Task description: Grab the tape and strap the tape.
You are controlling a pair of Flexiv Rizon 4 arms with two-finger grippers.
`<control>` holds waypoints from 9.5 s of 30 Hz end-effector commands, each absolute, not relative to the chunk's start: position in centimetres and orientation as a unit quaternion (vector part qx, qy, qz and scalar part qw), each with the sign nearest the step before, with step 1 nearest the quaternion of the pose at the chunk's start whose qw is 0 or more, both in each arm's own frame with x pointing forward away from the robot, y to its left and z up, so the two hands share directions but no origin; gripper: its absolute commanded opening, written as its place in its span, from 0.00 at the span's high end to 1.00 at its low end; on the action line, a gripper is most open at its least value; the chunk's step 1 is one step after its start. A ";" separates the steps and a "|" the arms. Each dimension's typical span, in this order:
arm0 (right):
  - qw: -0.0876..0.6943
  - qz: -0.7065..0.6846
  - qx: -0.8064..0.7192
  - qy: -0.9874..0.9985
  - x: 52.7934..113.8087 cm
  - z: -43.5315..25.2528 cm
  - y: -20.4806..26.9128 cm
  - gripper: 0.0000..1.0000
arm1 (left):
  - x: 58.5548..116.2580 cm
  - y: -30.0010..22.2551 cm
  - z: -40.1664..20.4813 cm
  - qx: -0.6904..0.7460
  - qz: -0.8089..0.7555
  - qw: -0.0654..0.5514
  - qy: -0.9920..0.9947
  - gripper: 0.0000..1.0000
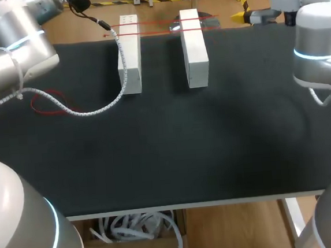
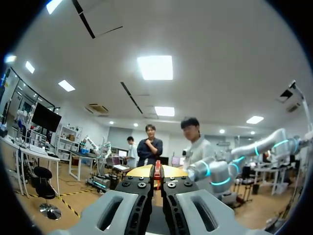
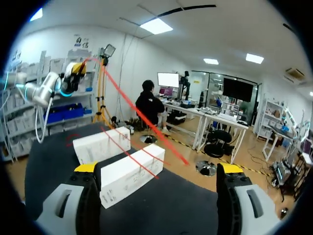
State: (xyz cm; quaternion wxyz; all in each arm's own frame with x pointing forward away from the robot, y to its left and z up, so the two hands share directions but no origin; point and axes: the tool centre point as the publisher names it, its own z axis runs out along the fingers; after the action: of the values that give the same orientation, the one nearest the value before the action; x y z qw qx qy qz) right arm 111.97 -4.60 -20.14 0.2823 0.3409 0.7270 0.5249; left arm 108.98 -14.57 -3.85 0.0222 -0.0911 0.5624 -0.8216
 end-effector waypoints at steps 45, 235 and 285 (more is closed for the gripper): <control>0.156 0.758 0.633 0.020 115.0 -15.8 -3.2 0.00 | 108.9 -14.6 -3.8 -0.092 -0.822 0.023 0.562 1.00; 0.040 0.776 0.625 0.069 112.2 -13.8 -3.2 1.00 | 109.5 -16.0 -2.4 0.119 -0.323 0.021 0.939 1.00; 0.056 0.769 0.620 0.144 112.3 -14.1 -3.1 1.00 | 110.8 -18.4 -3.2 0.172 -0.101 -0.004 0.980 1.00</control>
State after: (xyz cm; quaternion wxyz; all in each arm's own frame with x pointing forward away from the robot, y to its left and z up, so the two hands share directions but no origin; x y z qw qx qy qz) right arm 112.32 -2.66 -14.38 0.0611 0.6199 0.1369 0.7702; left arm 110.27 -17.89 -3.20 0.0191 0.1707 0.9784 -0.1148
